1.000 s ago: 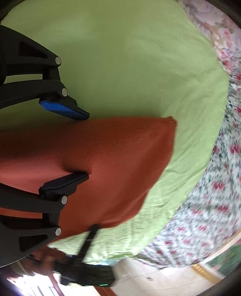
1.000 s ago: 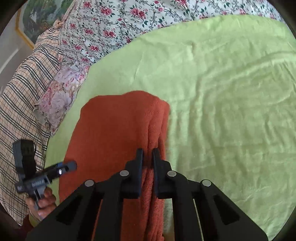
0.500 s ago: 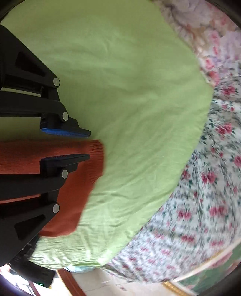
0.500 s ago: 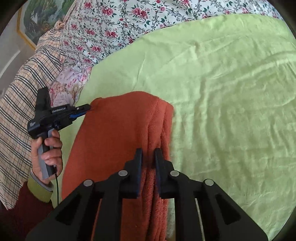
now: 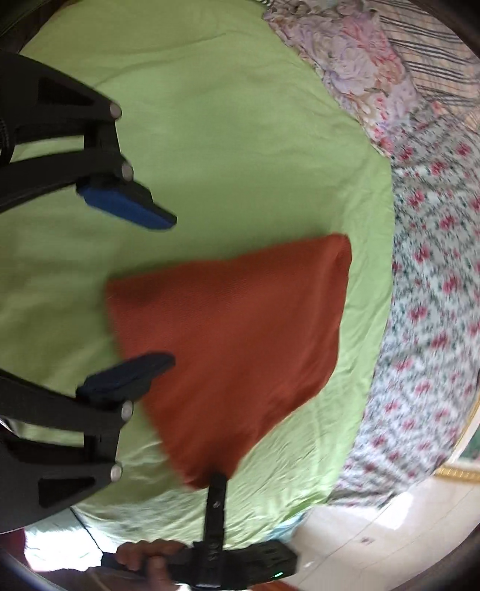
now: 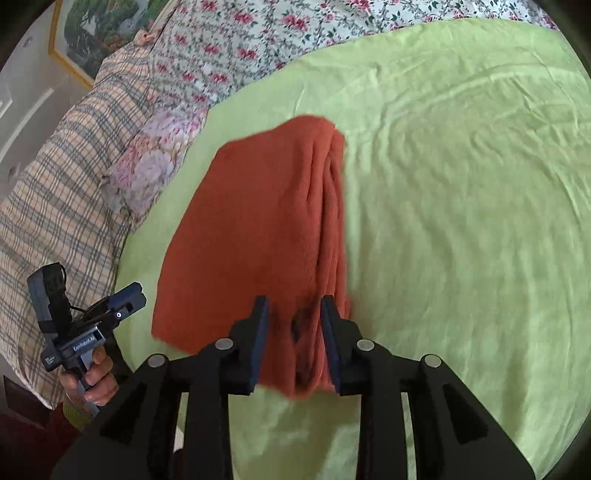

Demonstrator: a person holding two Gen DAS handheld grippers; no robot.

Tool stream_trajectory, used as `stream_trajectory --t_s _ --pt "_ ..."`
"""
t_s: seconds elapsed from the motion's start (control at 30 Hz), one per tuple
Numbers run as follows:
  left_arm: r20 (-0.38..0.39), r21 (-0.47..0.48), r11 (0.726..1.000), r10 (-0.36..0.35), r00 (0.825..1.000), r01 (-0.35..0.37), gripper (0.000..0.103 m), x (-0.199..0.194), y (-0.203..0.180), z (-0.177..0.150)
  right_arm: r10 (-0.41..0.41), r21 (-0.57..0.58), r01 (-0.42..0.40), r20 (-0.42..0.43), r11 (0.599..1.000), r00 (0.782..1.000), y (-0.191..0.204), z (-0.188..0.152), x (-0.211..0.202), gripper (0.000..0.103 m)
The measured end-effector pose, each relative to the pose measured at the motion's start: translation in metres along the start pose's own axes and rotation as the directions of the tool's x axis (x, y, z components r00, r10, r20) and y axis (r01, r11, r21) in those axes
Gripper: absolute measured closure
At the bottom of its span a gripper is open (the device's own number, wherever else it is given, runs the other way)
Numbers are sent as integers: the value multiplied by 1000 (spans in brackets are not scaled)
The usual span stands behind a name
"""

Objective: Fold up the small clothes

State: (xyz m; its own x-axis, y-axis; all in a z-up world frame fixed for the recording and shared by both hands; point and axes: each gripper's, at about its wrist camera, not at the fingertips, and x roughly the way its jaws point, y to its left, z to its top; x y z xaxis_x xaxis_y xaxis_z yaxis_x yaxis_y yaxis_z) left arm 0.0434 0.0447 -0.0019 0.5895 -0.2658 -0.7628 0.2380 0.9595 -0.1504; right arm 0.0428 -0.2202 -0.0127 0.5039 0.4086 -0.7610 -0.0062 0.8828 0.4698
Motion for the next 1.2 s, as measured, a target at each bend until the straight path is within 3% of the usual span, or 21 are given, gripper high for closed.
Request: stream_trajectory --t_s 0.1,0.13,0.17,0.2,0.3,0.4,0.47,0.53,0.6,0.67,0.7,0.8,0.87,0.97,1.1,1.2 --pt "-8 63 998 30 1000 -29 26 2 -16 -18 -10 -33 9 -32 999 999 10 -12 10 74" --pt "-9 80 996 40 999 -40 24 3 -19 -22 -22 -39 20 -50 999 999 13 -14 15 90" --pt "-11 100 992 71 997 -70 24 7 -22 -26 -28 -39 25 -65 999 997 15 -14 20 98" --pt "-15 117 988 105 994 -103 24 12 -26 -29 -16 -31 14 -66 999 998 18 -12 23 98" --pt "-18 114 984 139 990 -136 24 19 -27 -31 121 25 -122 12 992 993 29 11 6 98" --pt "1 91 980 176 984 -175 26 21 -27 -27 223 7 -225 122 974 967 45 34 -29 98" --pt "-23 76 975 210 977 -208 46 28 -24 -26 229 -12 -229 151 973 962 50 40 -42 98" --pt "-30 61 979 197 980 -195 51 27 -21 -27 202 -19 -202 158 979 967 49 40 -44 98" --pt "-26 9 982 191 981 -191 76 22 -12 -26 179 16 -183 147 983 973 38 34 -41 98" --pt "-35 -114 988 98 995 -101 84 16 6 -24 169 9 -172 143 985 975 37 31 -40 98" --pt "-42 -156 985 73 997 -78 88 15 12 -24 129 -19 -127 128 992 983 34 26 -37 99" --pt "-81 -173 982 57 995 -71 92 21 11 -31 -16 -62 21 67 998 998 23 7 -15 99" --pt "-105 -169 983 60 993 -77 92 28 8 -37 -149 -86 149 8 985 989 4 -14 11 99" --pt "-107 -168 982 67 992 -84 92 30 7 -37 -200 -95 200 16 975 980 -7 -24 27 99" --pt "-126 -129 990 35 991 -51 90 23 7 -35 -206 -85 205 -2 975 979 -7 -18 27 99" --pt "-130 -92 996 -11 992 -1 89 8 12 -35 -189 -70 186 -34 980 981 -8 -15 18 86"
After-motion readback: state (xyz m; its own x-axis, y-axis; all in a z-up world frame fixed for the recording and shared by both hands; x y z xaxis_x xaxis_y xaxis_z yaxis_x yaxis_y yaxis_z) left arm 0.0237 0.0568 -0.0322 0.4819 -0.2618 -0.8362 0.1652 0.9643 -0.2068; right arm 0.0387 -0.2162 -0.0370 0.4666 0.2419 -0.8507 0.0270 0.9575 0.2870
